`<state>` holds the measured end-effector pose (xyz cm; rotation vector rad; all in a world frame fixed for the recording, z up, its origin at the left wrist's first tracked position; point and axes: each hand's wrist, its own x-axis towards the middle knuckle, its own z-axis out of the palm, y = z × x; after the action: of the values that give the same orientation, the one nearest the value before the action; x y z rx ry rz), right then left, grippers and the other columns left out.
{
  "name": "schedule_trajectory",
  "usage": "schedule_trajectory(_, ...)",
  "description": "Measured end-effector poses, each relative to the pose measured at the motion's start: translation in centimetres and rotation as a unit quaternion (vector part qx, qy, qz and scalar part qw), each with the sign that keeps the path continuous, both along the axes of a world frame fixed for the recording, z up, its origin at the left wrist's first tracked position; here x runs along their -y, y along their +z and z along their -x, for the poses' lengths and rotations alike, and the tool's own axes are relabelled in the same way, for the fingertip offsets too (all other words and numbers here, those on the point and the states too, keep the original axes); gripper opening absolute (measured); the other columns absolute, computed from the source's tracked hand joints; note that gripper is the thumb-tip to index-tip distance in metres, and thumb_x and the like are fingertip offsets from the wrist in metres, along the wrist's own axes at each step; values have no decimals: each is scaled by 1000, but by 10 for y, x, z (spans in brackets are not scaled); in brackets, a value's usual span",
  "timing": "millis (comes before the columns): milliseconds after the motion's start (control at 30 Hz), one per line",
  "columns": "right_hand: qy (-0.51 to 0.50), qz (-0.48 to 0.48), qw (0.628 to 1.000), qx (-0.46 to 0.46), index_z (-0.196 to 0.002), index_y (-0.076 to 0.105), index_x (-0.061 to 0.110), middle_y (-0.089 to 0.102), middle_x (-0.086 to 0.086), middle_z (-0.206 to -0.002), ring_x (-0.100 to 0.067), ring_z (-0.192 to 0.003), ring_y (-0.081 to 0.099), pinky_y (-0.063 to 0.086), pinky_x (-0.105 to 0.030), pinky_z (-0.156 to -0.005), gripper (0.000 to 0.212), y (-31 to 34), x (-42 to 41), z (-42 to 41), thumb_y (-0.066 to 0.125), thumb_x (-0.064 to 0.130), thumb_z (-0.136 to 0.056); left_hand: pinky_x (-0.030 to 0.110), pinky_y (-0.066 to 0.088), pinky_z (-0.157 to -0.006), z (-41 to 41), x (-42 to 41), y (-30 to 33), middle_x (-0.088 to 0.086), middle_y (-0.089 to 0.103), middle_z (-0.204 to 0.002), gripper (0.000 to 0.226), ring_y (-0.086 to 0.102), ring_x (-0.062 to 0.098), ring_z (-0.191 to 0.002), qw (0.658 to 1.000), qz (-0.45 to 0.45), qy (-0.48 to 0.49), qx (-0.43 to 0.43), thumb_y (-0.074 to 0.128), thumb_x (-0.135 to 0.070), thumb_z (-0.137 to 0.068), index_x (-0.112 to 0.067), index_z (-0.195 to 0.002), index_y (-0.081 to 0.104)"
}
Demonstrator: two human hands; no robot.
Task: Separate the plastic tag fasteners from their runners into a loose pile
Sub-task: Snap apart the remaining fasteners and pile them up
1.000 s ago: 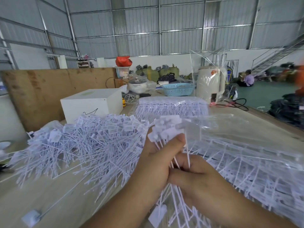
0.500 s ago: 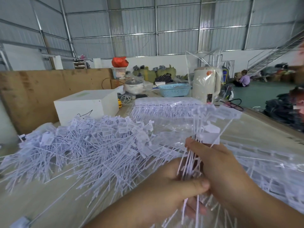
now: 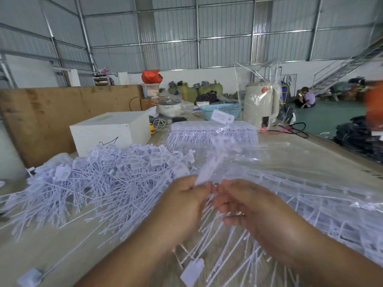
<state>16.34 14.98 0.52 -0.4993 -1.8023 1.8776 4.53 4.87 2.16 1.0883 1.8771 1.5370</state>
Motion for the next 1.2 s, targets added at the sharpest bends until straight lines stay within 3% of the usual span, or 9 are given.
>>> schedule_trajectory(100,-33,-211,972,100,-86,64,30,63,14,-91,2,-73,57,44,-13,-71,19,0,-6,-5,71,46,-78,26,25,-48,40,6,-2,-7,39,-47,25,34,10,-37,983,15,128,-133,57,-23,-96,-7,-77,62)
schedule_trajectory(200,-62,-428,882,186,-103,50,39,44,29,-107,11,-90,45,37,-10,-71,16,-5,-10,-8,56,49,-91,31,33,-55,68,17,-3,-1,48,-60,30,47,17,-53,927,105,210,-292,52,-28,-96,-11,-72,49)
schedule_trajectory(300,-43,-498,829,252,-130,42,36,34,24,-127,-1,-118,31,34,-22,-94,43,-11,-14,-7,49,55,-92,32,41,-66,76,18,-2,2,63,-98,28,60,24,-86,859,221,270,-374,49,-42,-93,-19,-106,56)
schedule_trajectory(467,-25,-539,779,319,-144,30,27,26,13,-144,-13,-134,18,20,-31,-113,60,-20,-18,-6,43,55,-92,44,38,-92,68,18,-2,6,40,-137,65,42,30,-123,762,267,316,-499,45,-55,-87,-21,-141,34)
schedule_trajectory(600,-26,-545,771,327,-145,28,26,25,11,-147,-14,-137,15,15,-31,-114,60,-23,-19,-5,42,54,-93,48,13,-118,65,12,-14,-1,-1,-161,70,3,26,-147,776,192,171,-576,34,-59,-93,-37,-153,4)
schedule_trajectory(700,-24,-561,757,335,-145,27,26,23,10,-150,-14,-140,13,11,-33,-115,62,-26,-19,-3,43,53,-93,47,-6,-118,70,-1,-34,-3,-22,-161,59,-19,24,-147,758,234,92,-602,22,-58,-99,-44,-152,0)
schedule_trajectory(833,-15,-564,748,350,-141,37,27,27,7,-148,-18,-137,21,19,-35,-113,61,-23,-23,-1,50,55,-88,50,-6,-119,86,-12,-45,2,-14,-163,49,-13,31,-149,755,267,140,-582,21,-51,-102,-44,-151,15)
schedule_trajectory(1000,0,-543,775,324,-137,42,32,36,18,-130,-8,-121,31,32,-28,-102,68,-15,-33,-4,68,51,-77,53,-6,-118,95,-16,-49,3,-8,-164,49,-8,32,-149,737,265,220,-582,17,-47,-102,-41,-151,17)
schedule_trajectory(1200,21,-540,785,303,-108,45,44,36,28,-103,-3,-106,38,36,-18,-74,45,-11,-50,-11,71,21,-78,57,-13,-115,89,-15,-47,7,-7,-164,48,-10,34,-149,724,242,247,-597,20,-47,-102,-38,-148,29)
